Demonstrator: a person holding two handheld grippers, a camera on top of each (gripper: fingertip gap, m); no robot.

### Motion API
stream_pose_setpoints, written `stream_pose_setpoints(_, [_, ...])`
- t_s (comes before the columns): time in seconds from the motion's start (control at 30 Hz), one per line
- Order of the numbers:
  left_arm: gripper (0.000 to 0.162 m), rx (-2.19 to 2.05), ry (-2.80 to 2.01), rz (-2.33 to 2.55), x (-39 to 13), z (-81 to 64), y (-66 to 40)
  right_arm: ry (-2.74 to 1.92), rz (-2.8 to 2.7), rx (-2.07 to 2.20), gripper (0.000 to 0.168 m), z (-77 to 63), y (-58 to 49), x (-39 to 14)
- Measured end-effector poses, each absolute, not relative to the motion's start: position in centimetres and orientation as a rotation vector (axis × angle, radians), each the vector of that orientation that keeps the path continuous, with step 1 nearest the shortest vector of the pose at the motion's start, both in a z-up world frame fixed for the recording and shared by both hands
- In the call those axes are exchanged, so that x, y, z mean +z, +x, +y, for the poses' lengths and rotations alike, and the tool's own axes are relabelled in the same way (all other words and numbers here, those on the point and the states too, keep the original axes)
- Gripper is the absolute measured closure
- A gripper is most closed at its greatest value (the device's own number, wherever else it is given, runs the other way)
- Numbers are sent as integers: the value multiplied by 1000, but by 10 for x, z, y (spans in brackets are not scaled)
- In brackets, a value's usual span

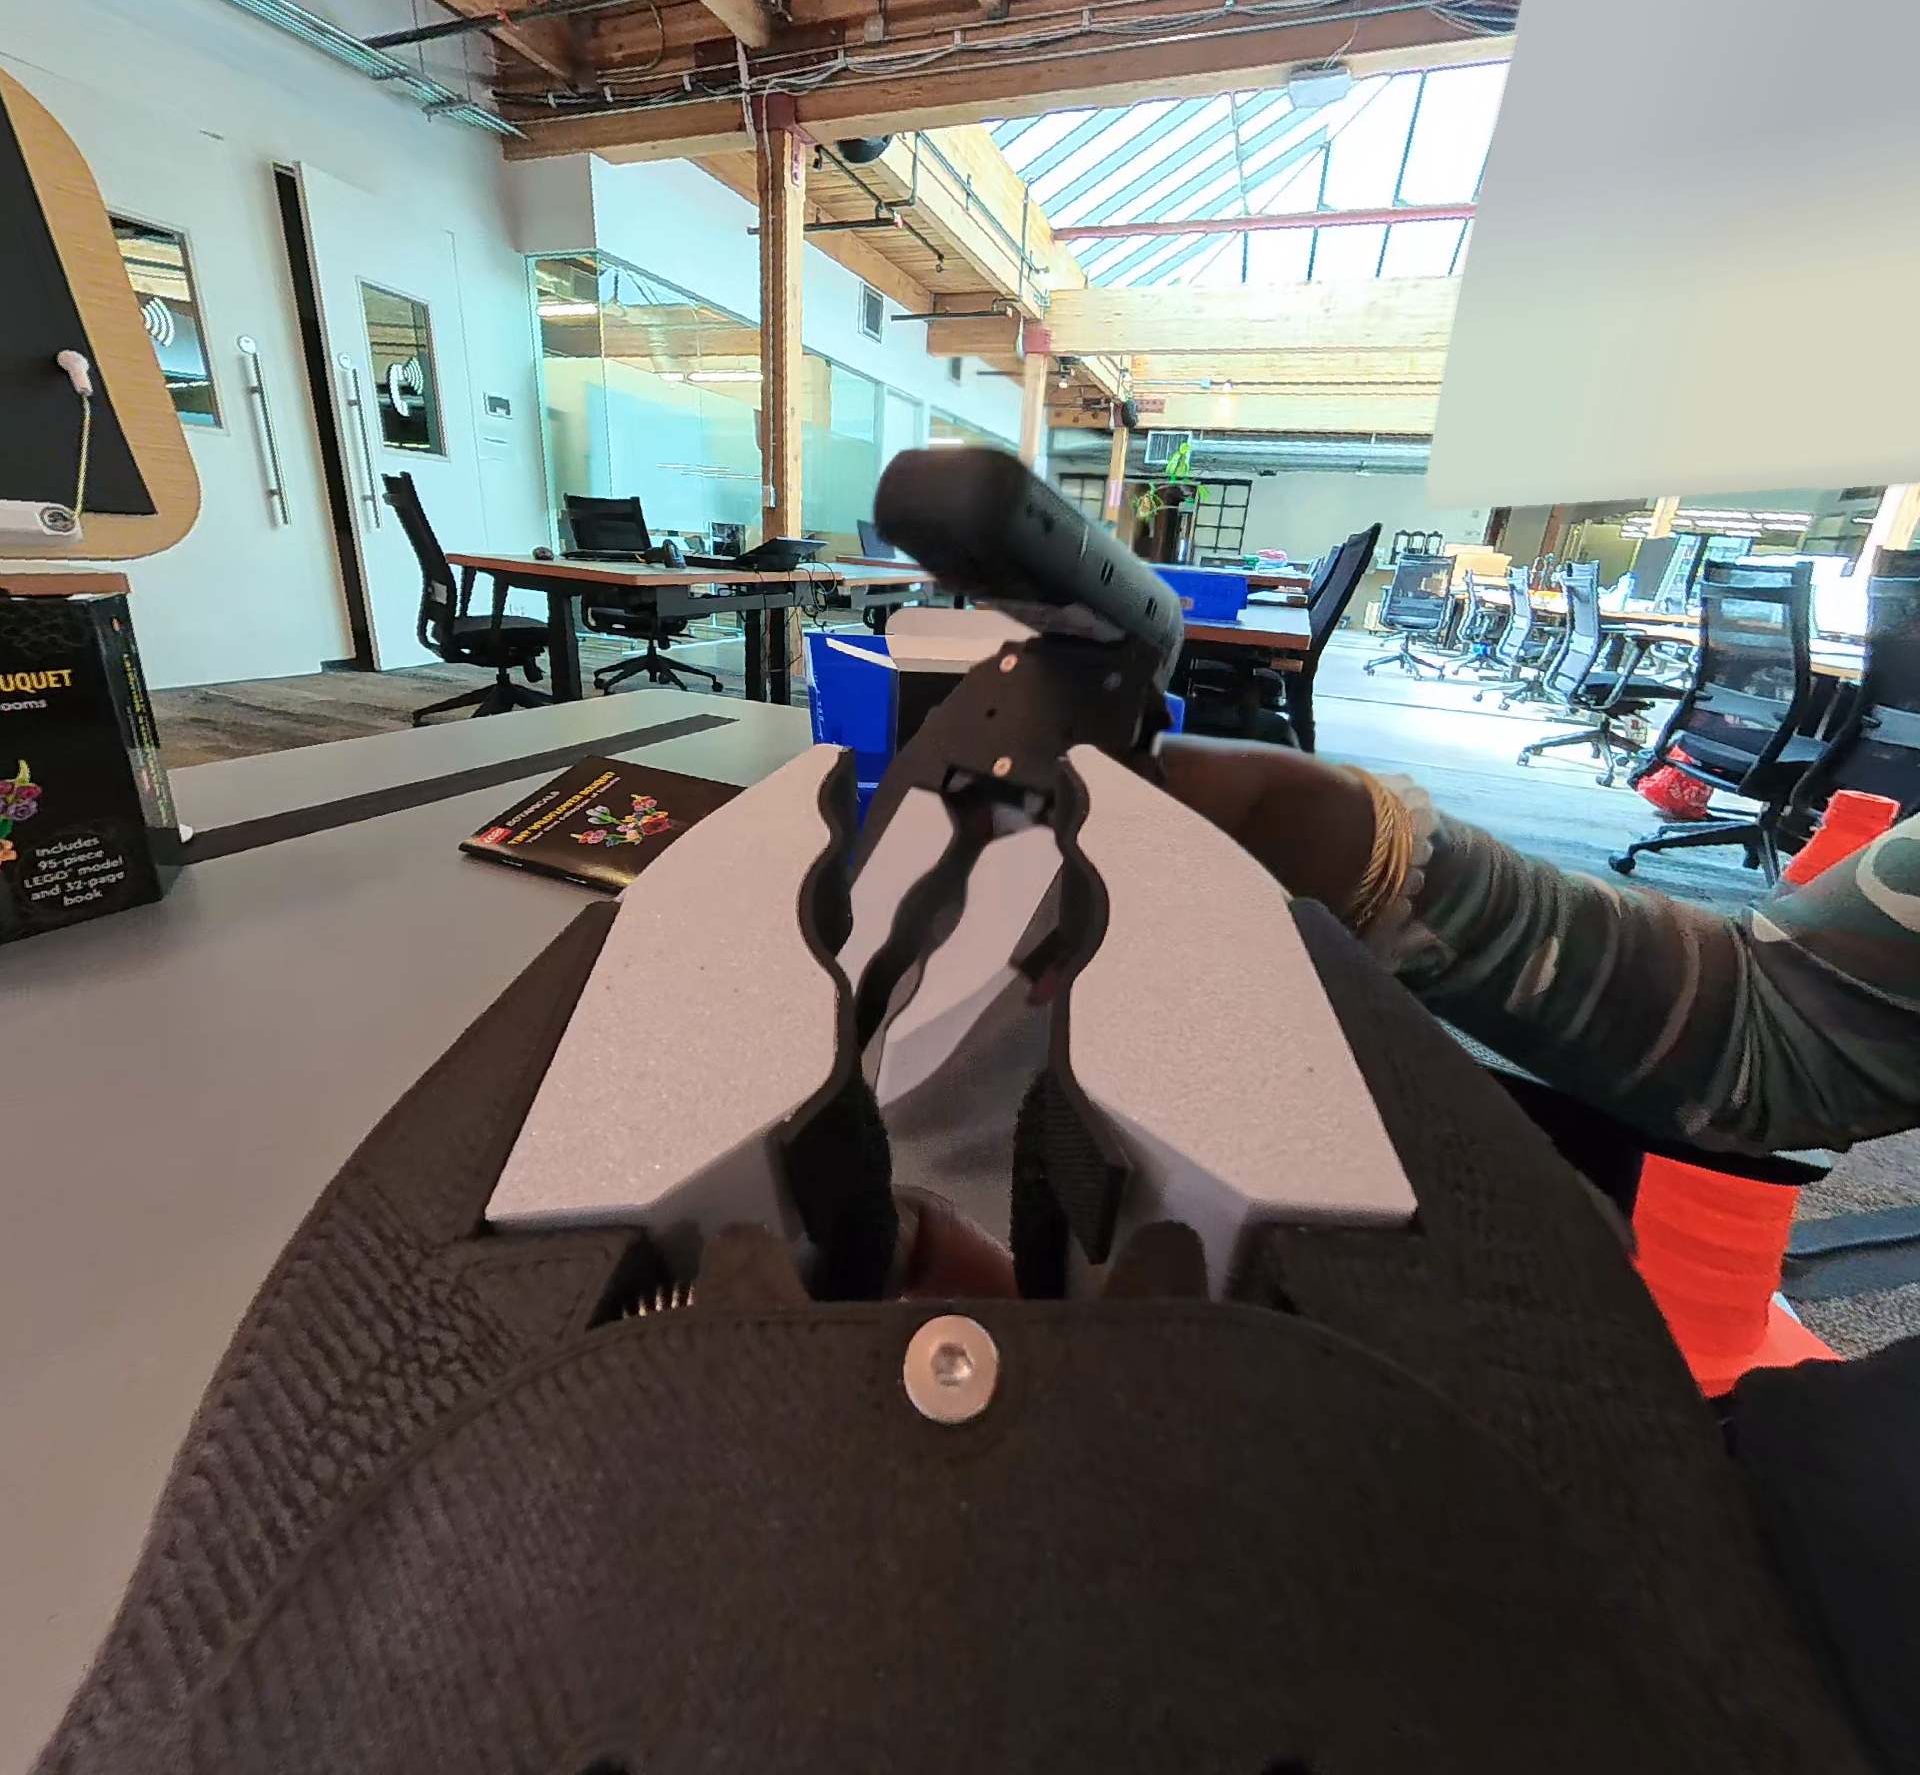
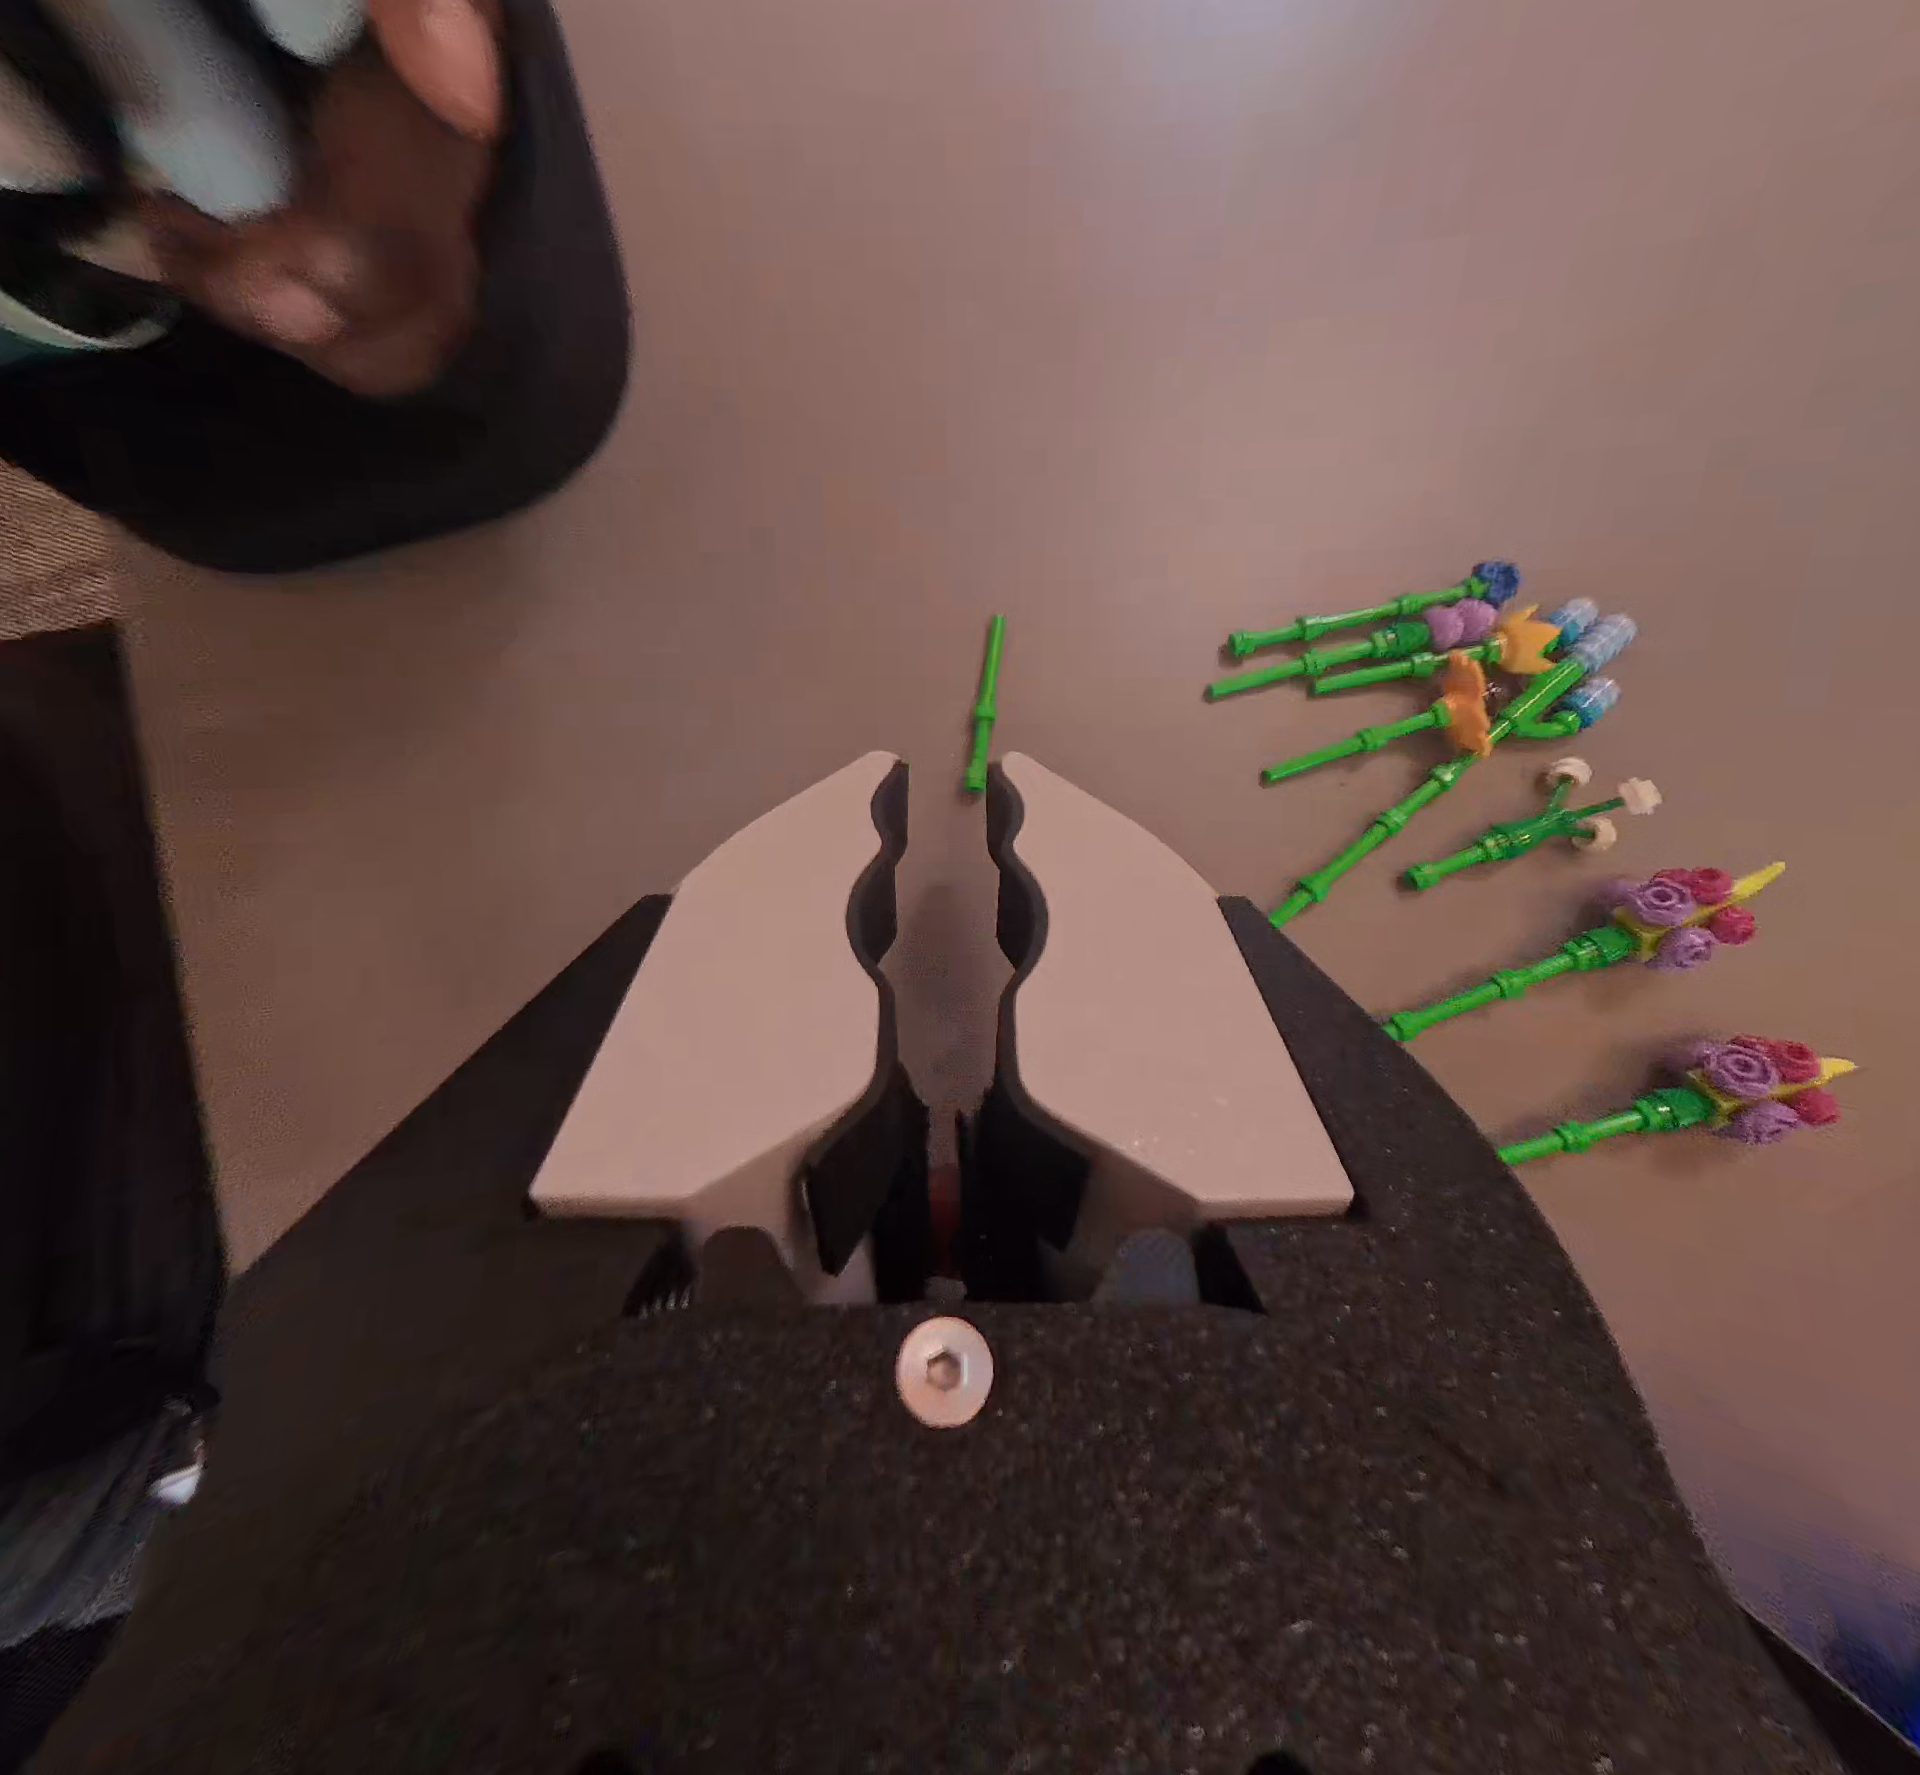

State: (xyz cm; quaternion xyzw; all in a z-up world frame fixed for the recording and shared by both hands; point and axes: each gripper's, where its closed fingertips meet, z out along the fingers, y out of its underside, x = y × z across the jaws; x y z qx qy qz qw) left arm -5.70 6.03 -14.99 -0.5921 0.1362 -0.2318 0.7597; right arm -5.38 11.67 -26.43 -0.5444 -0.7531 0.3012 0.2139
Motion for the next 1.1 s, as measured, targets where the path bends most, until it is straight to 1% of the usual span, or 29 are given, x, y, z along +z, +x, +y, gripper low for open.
stream_pose_setpoints(0.1, [126, -504, -1293, 302, -150, 60, -56, -1553, -2099, 734, 153, 121, -58, -283])
stream_pose_setpoints(0.2, [127, -500, -1296, 316, -150, 60, -54, -1558, -2089, 700, 153, 121, -64, -291])
stream_pose_setpoints(0.27, [127, -497, -1295, 327, -150, 59, -53, -1558, -2100, 736, 163, 118, -64, -291])
stream_pose_setpoints(0.37, [129, -485, -1309, 342, -151, 58, -51, -1550, -2124, 733, 164, 121, -57, -289])
stream_pose_setpoints(0.43, [129, -467, -1390, 378, -156, 59, -45, -1484, -2126, 809, 164, 116, -54, -273])
stream_pose_setpoints(0.53, [130, -229, -1652, 569, -188, 65, -39, -1442, -2139, 849, 164, 113, -40, -248])
stream_pose_setpoints(0.57, [134, -94, -1700, 646, -197, 67, -41, -1436, -2151, 842, 164, 112, -34, -241])
stream_pose_setpoints(0.63, [139, 126, -1703, 762, -208, 70, -42, -1409, -2181, 848, 164, 105, -24, -230])
stream_pose_setpoints(0.7, [142, 224, -1677, 818, -215, 74, -38, -1394, -2208, 849, 164, 97, -18, -223])
stream_pose_setpoints(0.77, [141, 293, -1640, 848, -219, 76, -34, -1383, -2238, 832, 164, 90, -14, -221])
stream_pose_setpoints(0.87, [137, 457, -1578, 917, -221, 79, -34, -1365, -2281, 802, 164, 83, -12, -223])
stream_pose_setpoints(0.9, [140, 512, -1561, 949, -222, 79, -33, -1350, -2291, 807, 164, 80, -12, -223])
stream_pose_setpoints(0.93, [146, 550, -1543, 981, -222, 79, -31, -1341, -2292, 820, 164, 77, -13, -222])
stream_pose_setpoints(0.97, [157, 569, -1526, 998, -222, 79, -28, -1334, -2293, 832, 164, 74, -14, -221])
stream_pose_setpoints(1.03, [159, 555, -1543, 1000, -225, 79, -26, -1307, -2279, 835, 164, 73, -16, -217])
stream_pose_setpoints(1.07, [159, 511, -1553, 971, -224, 79, -25, -1274, -2266, 867, 167, 71, -17, -212])
stream_pose_setpoints(1.1, [159, 446, -1554, 923, -221, 79, -25, -1234, -2236, 912, 166, 69, -19, -205])
